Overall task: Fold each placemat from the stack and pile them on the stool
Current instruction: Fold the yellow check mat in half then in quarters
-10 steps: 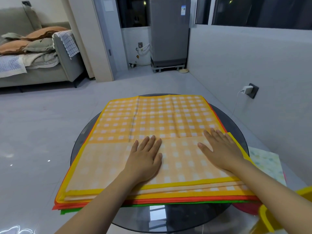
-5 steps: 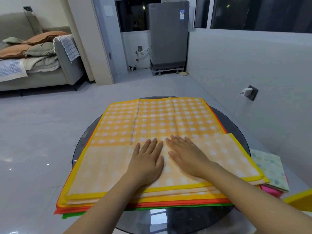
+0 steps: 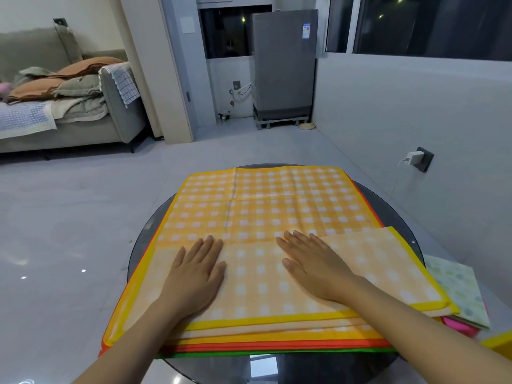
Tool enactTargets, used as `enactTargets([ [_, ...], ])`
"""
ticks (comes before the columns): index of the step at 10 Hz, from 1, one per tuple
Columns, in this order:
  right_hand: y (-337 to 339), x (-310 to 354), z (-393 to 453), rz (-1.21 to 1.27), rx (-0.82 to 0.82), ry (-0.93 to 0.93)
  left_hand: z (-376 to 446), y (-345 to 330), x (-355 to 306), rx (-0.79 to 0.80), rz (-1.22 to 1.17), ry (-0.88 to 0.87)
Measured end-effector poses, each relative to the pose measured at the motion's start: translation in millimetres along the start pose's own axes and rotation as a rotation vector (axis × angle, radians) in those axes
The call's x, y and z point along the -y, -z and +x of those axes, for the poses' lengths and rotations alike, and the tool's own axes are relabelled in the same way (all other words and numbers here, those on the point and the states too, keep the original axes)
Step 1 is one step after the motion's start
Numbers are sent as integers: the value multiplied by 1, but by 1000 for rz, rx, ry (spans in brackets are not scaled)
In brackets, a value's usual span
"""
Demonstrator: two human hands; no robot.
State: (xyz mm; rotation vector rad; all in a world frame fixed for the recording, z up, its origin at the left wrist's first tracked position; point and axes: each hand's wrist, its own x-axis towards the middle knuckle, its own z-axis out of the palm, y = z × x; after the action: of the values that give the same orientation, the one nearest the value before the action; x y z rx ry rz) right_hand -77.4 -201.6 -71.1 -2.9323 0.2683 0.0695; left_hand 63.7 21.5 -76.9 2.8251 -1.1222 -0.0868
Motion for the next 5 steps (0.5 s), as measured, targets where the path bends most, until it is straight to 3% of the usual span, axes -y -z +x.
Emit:
enactTargets([
  [3, 1, 3, -1, 6, 5, -17, -11, 8, 35, 39, 21, 181],
  [5, 4, 18, 1, 60, -12, -3, -2, 29, 39, -79, 6, 180],
])
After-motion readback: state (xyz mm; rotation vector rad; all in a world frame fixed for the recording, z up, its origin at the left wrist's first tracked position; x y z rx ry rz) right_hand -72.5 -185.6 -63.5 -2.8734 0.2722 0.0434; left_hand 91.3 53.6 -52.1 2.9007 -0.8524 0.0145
